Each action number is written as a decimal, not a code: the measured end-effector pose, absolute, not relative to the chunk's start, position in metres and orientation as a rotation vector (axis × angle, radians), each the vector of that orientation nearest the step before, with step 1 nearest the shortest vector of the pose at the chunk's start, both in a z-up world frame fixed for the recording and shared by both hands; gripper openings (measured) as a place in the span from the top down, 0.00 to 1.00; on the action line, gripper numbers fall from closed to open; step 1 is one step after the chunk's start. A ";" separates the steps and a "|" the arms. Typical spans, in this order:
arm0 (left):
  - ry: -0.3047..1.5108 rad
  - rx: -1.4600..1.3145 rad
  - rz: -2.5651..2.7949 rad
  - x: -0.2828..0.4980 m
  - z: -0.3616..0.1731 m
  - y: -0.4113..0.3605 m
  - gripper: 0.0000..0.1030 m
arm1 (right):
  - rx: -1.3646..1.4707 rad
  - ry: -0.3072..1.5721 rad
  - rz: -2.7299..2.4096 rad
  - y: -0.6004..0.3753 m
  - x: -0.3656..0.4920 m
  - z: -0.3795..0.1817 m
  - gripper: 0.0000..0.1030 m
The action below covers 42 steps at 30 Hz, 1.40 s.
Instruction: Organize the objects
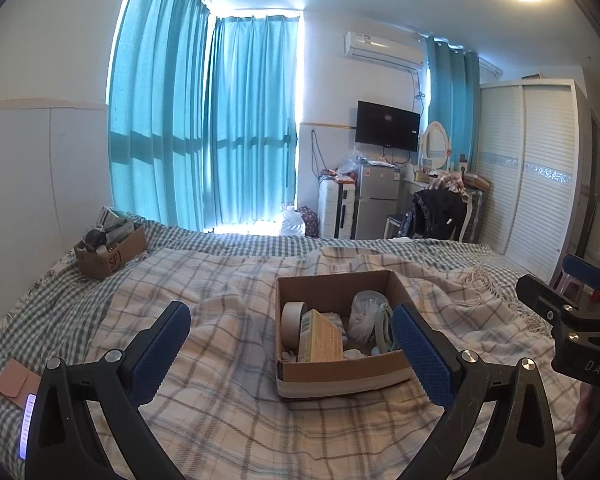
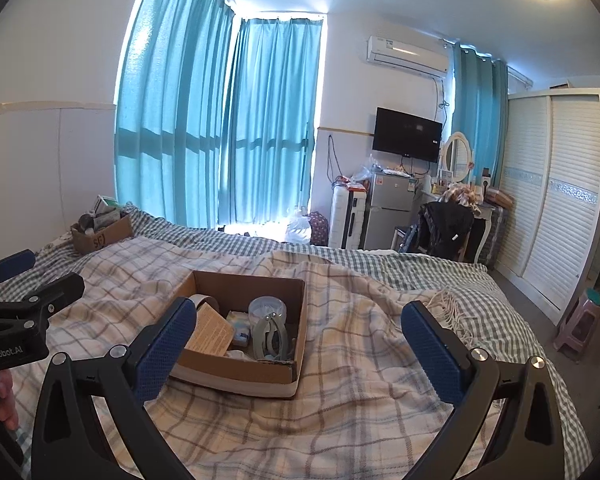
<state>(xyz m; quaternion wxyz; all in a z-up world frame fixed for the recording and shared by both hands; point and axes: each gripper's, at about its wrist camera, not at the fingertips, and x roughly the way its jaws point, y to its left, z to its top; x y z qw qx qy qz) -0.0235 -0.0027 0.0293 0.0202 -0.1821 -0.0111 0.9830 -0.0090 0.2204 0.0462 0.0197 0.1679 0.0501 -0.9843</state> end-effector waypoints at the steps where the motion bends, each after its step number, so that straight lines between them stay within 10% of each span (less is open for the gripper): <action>1: -0.032 -0.564 3.051 -0.023 0.029 -0.003 0.00 | 0.514 0.153 -3.053 0.220 -0.009 0.046 0.00; 42: -0.030 -0.632 3.024 -0.028 0.022 -0.005 0.00 | 0.552 0.168 -3.043 0.216 -0.014 0.047 0.00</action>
